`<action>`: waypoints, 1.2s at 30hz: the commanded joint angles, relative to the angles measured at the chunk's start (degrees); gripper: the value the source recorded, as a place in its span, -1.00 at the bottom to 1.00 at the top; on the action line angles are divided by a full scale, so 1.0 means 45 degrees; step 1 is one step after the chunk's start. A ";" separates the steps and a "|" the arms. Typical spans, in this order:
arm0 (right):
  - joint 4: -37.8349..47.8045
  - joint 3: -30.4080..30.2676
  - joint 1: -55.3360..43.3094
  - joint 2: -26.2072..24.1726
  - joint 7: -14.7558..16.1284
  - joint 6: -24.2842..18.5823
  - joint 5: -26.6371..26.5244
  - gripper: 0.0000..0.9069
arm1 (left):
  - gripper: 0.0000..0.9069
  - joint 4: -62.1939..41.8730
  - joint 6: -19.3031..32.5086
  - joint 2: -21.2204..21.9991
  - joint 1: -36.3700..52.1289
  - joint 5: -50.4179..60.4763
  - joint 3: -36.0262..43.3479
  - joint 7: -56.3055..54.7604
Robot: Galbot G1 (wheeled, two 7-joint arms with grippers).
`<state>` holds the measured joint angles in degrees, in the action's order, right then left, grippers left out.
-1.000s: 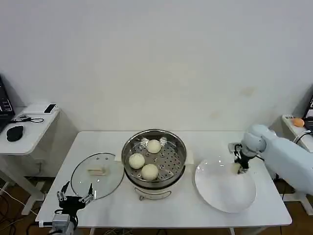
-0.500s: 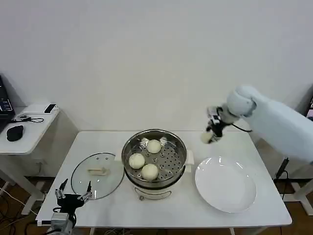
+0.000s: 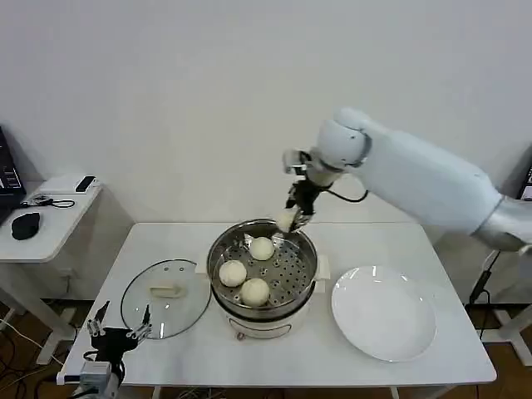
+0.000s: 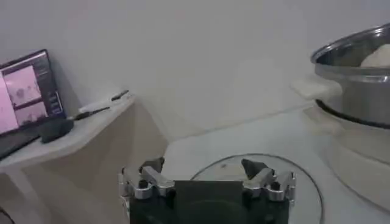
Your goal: Take steamed baozi put them in steamer then cover it.
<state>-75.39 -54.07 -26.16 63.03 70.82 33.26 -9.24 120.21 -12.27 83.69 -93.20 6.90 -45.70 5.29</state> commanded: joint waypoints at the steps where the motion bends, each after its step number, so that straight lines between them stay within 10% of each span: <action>1: 0.0344 -0.1632 -0.0063 0.1520 -0.0103 0.0311 -0.0461 0.22 | 1.00 0.0218 -0.0010 -0.0082 -0.0011 -0.0077 -0.0092 0.0018; 36: 0.0431 -0.2107 0.1126 0.0987 0.0367 0.0051 0.1097 0.22 | 1.00 -0.0106 -0.0017 -0.0101 0.0148 -0.0154 0.0047 0.0062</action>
<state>-73.26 -63.14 -21.55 67.59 72.20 33.57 -4.93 119.81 -12.32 83.25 -92.55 6.21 -45.54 5.53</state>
